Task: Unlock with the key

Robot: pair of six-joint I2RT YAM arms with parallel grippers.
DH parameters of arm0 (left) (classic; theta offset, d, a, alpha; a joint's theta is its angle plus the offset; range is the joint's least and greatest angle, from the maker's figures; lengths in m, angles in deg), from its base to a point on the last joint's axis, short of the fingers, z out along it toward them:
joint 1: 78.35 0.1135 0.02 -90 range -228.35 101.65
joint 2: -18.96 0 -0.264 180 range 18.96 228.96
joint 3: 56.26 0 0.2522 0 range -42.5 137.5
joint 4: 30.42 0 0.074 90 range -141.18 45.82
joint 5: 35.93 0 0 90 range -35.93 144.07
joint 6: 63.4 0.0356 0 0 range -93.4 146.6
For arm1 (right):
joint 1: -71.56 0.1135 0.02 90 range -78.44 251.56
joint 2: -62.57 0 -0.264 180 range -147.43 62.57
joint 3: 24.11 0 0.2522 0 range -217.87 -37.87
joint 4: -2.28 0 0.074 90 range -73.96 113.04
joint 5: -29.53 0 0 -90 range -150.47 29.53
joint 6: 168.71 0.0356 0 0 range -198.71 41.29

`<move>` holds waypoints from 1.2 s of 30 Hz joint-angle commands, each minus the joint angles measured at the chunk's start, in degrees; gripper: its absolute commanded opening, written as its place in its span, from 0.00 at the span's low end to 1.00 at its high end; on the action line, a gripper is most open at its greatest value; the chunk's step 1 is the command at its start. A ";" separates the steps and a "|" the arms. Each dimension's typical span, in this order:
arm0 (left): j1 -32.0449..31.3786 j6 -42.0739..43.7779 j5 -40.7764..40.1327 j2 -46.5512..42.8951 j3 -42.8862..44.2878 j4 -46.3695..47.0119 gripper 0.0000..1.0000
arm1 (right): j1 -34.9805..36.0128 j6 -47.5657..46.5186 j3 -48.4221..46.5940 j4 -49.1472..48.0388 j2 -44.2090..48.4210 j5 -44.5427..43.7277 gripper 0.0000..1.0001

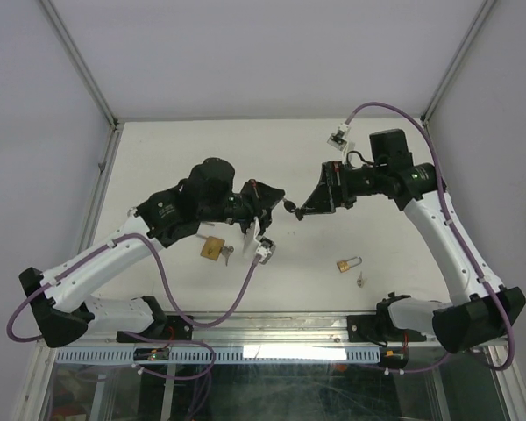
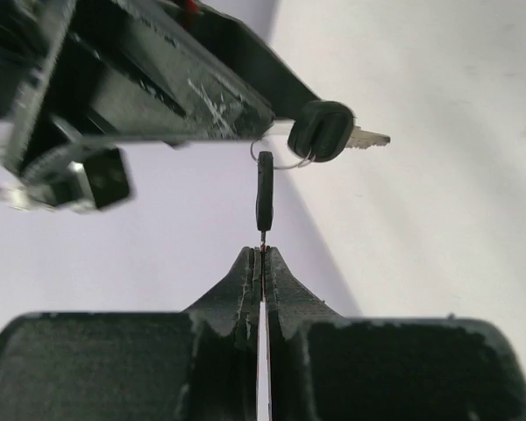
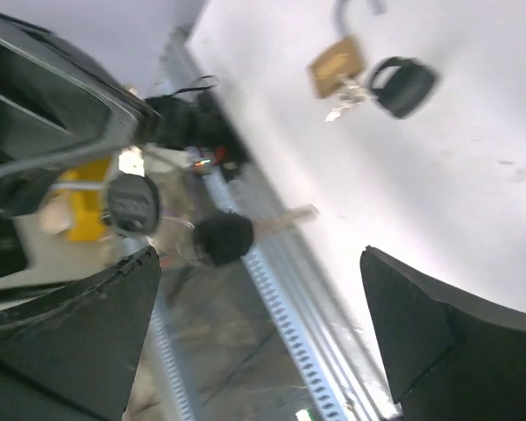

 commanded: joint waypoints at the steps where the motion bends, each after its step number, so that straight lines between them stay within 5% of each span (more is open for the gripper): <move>1: -0.80 -13.76 -4.57 7.46 15.67 -34.51 0.00 | -1.96 -8.71 -1.32 1.40 6.62 -15.25 1.00; 4: -1.12 -26.63 -4.19 17.91 27.74 -54.03 0.00 | -2.00 -9.14 5.36 -9.34 13.85 -17.50 0.98; 7: -1.25 -46.25 -5.26 25.02 34.38 -55.19 0.00 | -1.85 -4.45 17.95 -31.28 23.19 -13.27 0.94; 10: -1.24 -54.16 -1.00 27.12 37.04 -55.02 0.00 | -0.78 6.02 33.87 -58.92 30.66 -13.25 0.88; 12: -1.16 -58.47 0.96 28.48 38.28 -55.03 0.00 | 0.97 7.46 39.54 -67.39 32.32 -14.63 0.86; 17: -0.70 -65.20 2.86 31.04 41.73 -55.02 0.00 | 9.55 -0.86 42.46 -68.82 30.06 -13.48 0.91; 21: -0.46 -68.47 3.46 32.17 44.38 -55.03 0.00 | 11.19 2.88 46.71 -78.11 27.75 -8.69 0.93; 28: -0.43 -68.89 3.68 32.27 45.71 -55.08 0.00 | 12.80 3.74 47.36 -79.69 25.85 -11.78 0.58; 36: -0.45 -68.78 4.67 33.00 47.72 -55.01 0.00 | 13.75 1.97 45.82 -77.75 23.62 -11.56 0.45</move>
